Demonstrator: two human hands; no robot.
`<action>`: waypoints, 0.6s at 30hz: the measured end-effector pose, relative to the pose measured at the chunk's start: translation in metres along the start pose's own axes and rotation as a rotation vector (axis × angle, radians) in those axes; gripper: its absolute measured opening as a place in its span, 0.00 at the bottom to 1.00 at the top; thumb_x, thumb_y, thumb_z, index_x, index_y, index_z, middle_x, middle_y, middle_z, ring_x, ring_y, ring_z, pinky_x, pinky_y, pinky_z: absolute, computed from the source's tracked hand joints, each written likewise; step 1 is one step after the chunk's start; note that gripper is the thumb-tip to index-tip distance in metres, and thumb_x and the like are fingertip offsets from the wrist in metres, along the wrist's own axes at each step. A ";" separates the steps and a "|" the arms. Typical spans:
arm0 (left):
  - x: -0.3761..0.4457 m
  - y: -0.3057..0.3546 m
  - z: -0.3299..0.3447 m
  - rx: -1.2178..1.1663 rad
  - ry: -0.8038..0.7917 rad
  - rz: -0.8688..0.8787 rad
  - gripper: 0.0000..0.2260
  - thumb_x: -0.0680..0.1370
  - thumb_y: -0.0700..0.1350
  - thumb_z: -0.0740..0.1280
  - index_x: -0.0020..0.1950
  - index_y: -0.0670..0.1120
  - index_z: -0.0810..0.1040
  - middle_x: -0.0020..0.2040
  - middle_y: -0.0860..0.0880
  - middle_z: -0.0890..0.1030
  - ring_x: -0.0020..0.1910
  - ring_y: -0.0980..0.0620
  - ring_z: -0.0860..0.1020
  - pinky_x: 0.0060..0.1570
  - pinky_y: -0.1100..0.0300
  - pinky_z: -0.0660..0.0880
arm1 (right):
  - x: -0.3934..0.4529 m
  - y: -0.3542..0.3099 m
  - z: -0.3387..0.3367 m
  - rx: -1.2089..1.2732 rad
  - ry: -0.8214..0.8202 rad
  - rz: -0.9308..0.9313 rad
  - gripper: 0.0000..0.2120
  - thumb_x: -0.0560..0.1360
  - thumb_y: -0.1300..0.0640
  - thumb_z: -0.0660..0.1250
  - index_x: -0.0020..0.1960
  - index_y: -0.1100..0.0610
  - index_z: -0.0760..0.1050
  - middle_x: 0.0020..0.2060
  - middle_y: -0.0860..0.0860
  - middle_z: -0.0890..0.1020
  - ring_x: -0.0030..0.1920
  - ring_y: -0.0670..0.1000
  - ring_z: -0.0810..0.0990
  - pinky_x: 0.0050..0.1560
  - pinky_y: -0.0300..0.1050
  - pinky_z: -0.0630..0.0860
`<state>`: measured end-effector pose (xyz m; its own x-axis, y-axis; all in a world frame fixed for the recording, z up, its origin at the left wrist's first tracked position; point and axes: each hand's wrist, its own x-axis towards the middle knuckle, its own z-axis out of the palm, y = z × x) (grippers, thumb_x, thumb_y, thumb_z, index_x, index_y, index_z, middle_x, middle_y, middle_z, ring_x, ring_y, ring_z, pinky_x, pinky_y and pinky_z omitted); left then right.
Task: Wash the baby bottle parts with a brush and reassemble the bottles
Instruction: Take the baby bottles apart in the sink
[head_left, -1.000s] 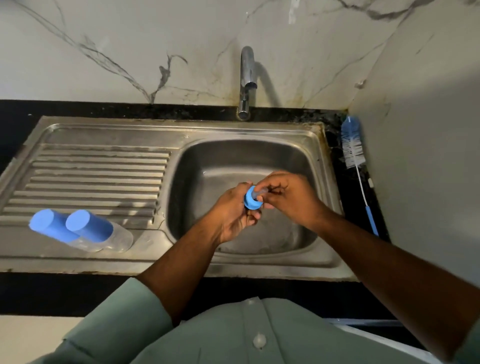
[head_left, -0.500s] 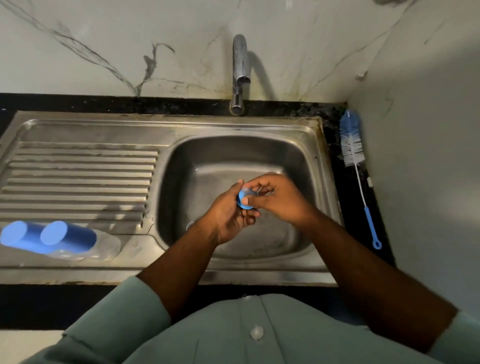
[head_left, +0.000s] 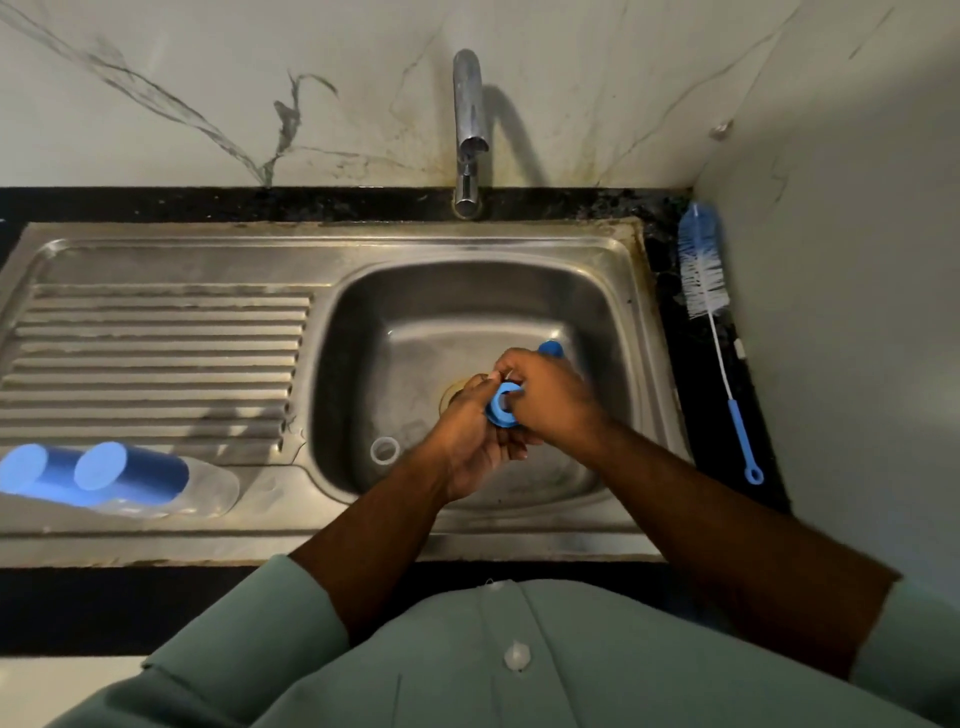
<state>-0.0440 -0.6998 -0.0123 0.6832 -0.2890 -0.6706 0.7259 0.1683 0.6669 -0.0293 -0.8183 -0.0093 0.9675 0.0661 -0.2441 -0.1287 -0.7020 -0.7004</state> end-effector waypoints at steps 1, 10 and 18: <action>0.002 0.002 -0.002 -0.025 -0.002 0.009 0.19 0.85 0.53 0.50 0.61 0.43 0.74 0.40 0.43 0.83 0.33 0.49 0.82 0.37 0.56 0.73 | 0.002 -0.002 0.000 0.012 0.054 -0.011 0.07 0.70 0.62 0.70 0.47 0.55 0.78 0.44 0.51 0.81 0.43 0.50 0.79 0.42 0.44 0.78; 0.006 0.001 -0.002 -0.158 0.121 -0.065 0.11 0.83 0.43 0.58 0.50 0.42 0.79 0.39 0.44 0.83 0.32 0.52 0.82 0.35 0.62 0.79 | -0.001 0.007 -0.011 0.301 -0.063 0.038 0.11 0.74 0.63 0.70 0.56 0.61 0.81 0.49 0.54 0.84 0.49 0.48 0.82 0.51 0.39 0.78; 0.029 -0.013 -0.007 0.079 0.268 -0.074 0.09 0.82 0.43 0.61 0.52 0.41 0.79 0.39 0.44 0.82 0.30 0.48 0.82 0.29 0.58 0.79 | -0.013 0.022 0.003 0.025 -0.033 -0.080 0.10 0.68 0.55 0.74 0.49 0.51 0.81 0.45 0.49 0.81 0.46 0.47 0.80 0.51 0.47 0.78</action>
<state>-0.0327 -0.7040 -0.0423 0.6333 -0.0363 -0.7731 0.7730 0.0790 0.6295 -0.0451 -0.8324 -0.0239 0.9673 0.1445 -0.2084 -0.0574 -0.6757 -0.7349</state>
